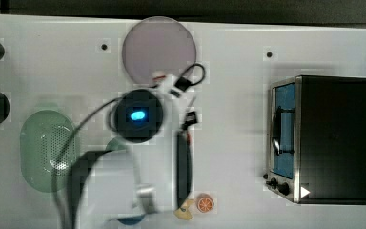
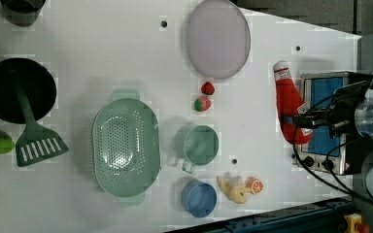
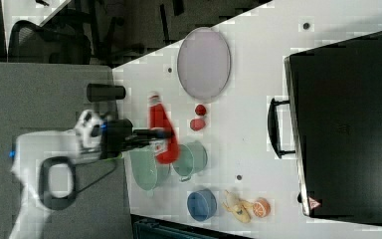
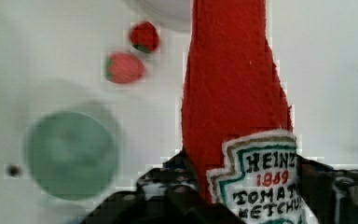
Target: Pick Ketchup from the table and place it in strainer.
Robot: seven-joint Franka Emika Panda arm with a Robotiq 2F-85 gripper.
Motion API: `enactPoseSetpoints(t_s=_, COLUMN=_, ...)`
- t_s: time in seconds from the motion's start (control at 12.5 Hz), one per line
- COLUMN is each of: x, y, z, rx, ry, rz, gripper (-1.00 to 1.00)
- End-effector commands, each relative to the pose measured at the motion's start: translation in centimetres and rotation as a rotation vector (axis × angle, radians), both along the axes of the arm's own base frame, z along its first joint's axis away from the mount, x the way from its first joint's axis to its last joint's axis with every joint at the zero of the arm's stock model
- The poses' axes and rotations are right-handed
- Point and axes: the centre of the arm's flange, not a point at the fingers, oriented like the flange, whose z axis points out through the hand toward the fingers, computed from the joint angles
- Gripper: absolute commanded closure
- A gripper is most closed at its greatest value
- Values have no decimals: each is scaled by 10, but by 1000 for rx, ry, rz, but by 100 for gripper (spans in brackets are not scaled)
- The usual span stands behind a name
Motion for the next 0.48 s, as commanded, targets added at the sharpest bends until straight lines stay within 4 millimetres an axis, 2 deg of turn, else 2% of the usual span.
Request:
enactPoseSetpoints(t_s=0.08, x=-17, y=94, z=-2, rx=37, ry=33, rz=-108, gripper=-25)
enactPoseSetpoints(t_s=0.24, x=-34, y=146, z=-7, rx=55, ry=38, rz=-162, gripper=-25)
enactPoseSetpoints(t_s=0.48, x=-57, y=208, z=-26, rx=61, ry=49, rz=-212, gripper=-25)
